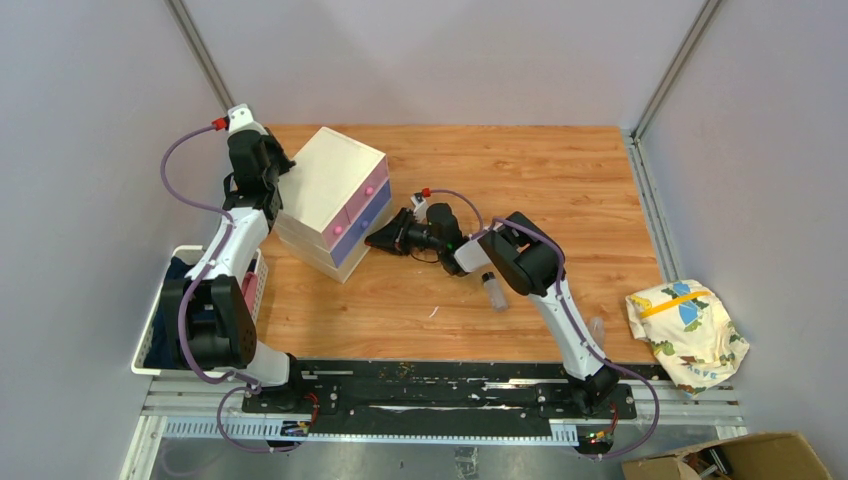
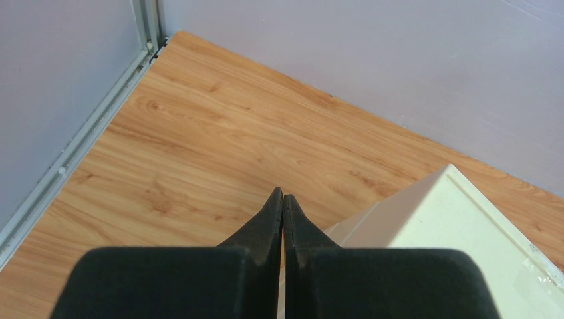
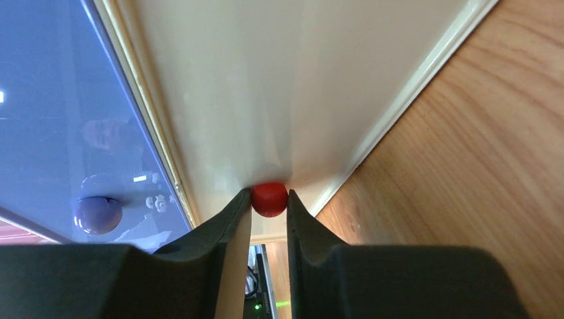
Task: Organize the makeup
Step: Open the drawer in the storage box.
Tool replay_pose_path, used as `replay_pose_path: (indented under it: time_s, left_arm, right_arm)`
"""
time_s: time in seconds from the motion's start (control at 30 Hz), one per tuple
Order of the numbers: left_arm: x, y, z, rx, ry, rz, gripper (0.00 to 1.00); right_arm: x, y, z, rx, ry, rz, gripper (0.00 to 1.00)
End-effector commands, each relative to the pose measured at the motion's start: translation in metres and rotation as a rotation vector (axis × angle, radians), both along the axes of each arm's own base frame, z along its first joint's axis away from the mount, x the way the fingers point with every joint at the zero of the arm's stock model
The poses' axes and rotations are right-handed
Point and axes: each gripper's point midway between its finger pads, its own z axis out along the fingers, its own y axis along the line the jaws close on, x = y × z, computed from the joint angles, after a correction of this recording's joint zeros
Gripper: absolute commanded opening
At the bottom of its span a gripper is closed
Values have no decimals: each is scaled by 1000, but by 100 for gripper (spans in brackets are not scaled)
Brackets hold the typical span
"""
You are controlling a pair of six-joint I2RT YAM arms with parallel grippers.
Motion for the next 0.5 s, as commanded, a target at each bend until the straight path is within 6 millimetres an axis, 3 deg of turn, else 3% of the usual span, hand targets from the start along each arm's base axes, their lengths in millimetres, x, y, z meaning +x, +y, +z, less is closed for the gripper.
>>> replay_pose_path:
  time_s: [0.0,0.2,0.47]
  left_arm:
    - [-18,-16,-51,-25,169,-61,0]
    - [-19,-18,-51,-27,169,-65,0]
    - [-19,-19,-46,-28,158,-73,0]
  right_arm:
    - [8,11,7,-9,-45,-22,22]
    - [5,8,6,-17,-37,-20,1]
    - [-3,-16,16,-78,-76,-69,0]
